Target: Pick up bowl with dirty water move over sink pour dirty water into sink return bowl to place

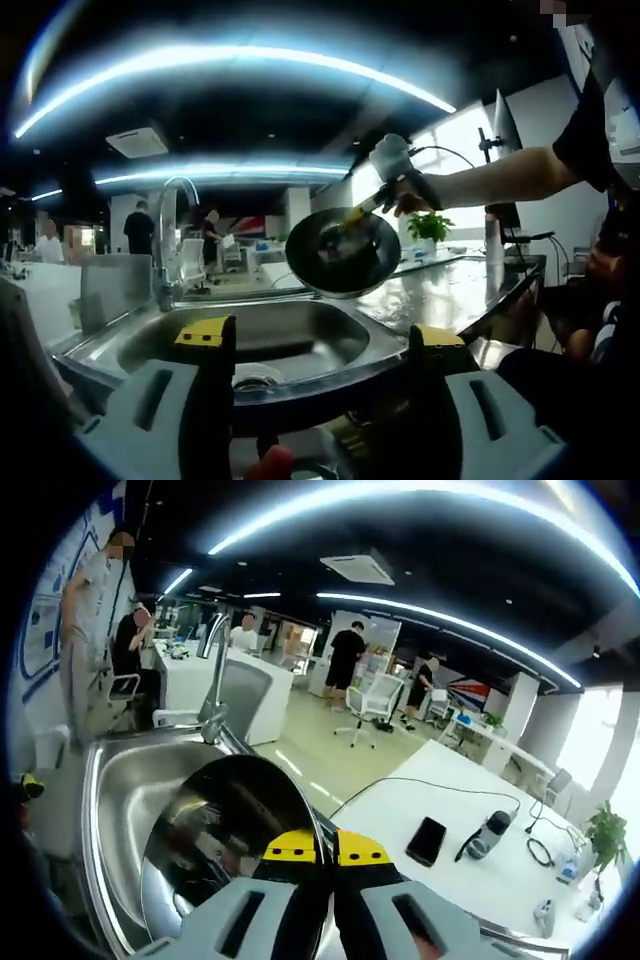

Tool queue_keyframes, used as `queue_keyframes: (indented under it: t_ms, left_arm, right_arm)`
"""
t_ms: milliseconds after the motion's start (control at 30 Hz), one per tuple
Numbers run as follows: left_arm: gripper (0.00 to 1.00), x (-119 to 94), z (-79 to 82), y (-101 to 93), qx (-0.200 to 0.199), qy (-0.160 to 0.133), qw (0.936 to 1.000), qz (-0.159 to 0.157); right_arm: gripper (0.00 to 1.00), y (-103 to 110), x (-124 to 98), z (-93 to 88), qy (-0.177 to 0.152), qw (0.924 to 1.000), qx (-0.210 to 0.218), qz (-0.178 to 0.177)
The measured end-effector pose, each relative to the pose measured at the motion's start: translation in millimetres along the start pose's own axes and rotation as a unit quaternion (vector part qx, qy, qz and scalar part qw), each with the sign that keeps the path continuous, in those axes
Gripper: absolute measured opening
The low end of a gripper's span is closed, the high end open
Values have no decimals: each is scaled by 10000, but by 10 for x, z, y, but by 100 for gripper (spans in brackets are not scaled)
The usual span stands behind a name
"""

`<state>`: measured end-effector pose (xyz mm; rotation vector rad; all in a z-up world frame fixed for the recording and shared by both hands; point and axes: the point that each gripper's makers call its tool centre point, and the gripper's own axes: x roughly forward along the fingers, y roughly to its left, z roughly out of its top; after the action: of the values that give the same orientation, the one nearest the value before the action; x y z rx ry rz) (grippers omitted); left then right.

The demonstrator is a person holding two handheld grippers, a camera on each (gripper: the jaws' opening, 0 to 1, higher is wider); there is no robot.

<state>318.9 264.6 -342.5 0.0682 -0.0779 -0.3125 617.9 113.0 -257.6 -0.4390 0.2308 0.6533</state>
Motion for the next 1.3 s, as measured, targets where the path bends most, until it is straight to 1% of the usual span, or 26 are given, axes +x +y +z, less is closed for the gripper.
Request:
queue_keyframes:
  t_ms: [200, 500, 700, 733, 833, 1067, 1300]
  left_arm:
    - [70, -9, -16, -2, -31, -5, 10000, -12]
    - [70, -10, -16, 1, -31, -36, 10000, -20]
    - [70, -18, -30, 16, -37, -36, 10000, -10]
    - [70, -15, -33, 14, -37, -35, 10000, -16]
    - [70, -3, -34, 11, 7, -22, 10000, -20]
    - [70, 9, -2, 26, 50, -57, 10000, -10]
    - [70, 23, -28, -24, 94, 0, 9999, -67]
  right_arm:
    - [0, -4, 8, 76, -106, 9994, -317, -94]
    - [0, 33, 51, 153, -148, 9980, -597, -108]
    - [0, 49, 65, 218, -236, 9965, -779, -165]
    - [0, 46, 74, 239, -276, 9950, -946, -180]
    - [0, 83, 65, 259, -301, 9935, -1077, -206]
    - [0, 128, 59, 265, -302, 9917, -1237, -199]
    - [0, 199, 55, 331, -419, 9847, -1672, -264]
